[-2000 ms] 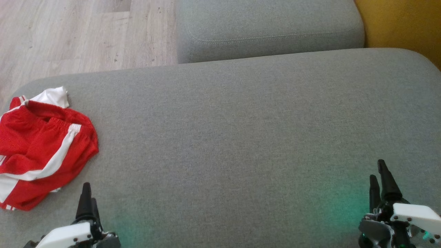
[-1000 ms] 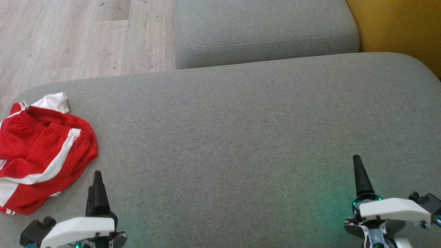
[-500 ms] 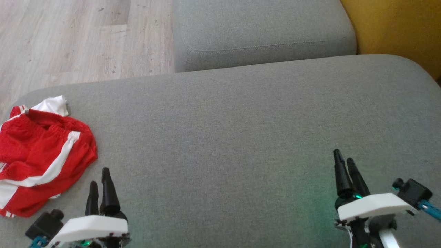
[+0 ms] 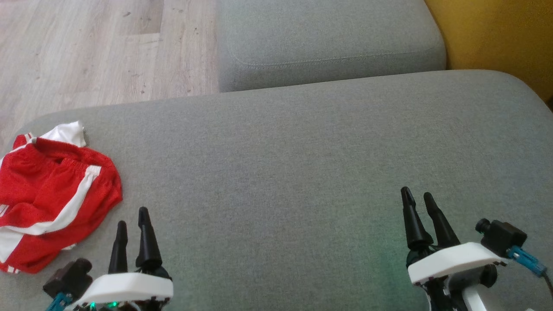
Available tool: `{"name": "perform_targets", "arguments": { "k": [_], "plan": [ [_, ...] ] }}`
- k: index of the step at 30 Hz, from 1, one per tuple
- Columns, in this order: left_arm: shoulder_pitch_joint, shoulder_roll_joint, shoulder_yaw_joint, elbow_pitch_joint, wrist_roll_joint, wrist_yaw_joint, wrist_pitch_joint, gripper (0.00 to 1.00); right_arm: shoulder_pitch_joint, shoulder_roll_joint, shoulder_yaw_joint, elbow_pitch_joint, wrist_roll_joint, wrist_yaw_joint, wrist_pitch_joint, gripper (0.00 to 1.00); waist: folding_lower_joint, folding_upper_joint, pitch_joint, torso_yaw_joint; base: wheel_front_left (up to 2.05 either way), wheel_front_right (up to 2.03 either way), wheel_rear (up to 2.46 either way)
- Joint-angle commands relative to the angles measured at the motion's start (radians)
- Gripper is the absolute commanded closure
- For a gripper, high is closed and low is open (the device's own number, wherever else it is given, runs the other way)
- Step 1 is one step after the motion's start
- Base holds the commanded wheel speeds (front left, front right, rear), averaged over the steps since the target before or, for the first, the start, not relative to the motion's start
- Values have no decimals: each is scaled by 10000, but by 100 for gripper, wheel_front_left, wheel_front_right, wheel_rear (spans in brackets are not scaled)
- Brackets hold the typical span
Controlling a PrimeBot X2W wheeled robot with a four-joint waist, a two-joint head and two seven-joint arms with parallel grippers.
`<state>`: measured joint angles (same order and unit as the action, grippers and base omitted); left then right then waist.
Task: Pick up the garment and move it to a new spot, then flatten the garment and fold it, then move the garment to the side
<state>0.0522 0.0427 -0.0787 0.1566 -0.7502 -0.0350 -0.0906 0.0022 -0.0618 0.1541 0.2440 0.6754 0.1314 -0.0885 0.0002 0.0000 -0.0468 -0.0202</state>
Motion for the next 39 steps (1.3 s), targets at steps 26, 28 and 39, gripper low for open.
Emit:
{"name": "perform_targets", "arguments": {
  "k": [26, 28, 39],
  "plan": [
    [189, 65, -221, -493, 3190, 110, -893, 0, -202, -53, 747, -554, -3436, -6, -908, 0, -2, 0, -141, -130, 0, 0, 0],
    [234, 66, -203, -430, 3289, 202, -952, 0, -178, -39, 761, -535, -3640, -6, -967, 0, -2, 0, -163, -133, 0, 0, 0],
    [219, 70, -335, -259, 4463, 371, -1274, 0, -108, -5, 1003, -514, -4810, -7, -1292, 0, -2, 0, -166, -128, 0, 0, 0]
  ]
}}
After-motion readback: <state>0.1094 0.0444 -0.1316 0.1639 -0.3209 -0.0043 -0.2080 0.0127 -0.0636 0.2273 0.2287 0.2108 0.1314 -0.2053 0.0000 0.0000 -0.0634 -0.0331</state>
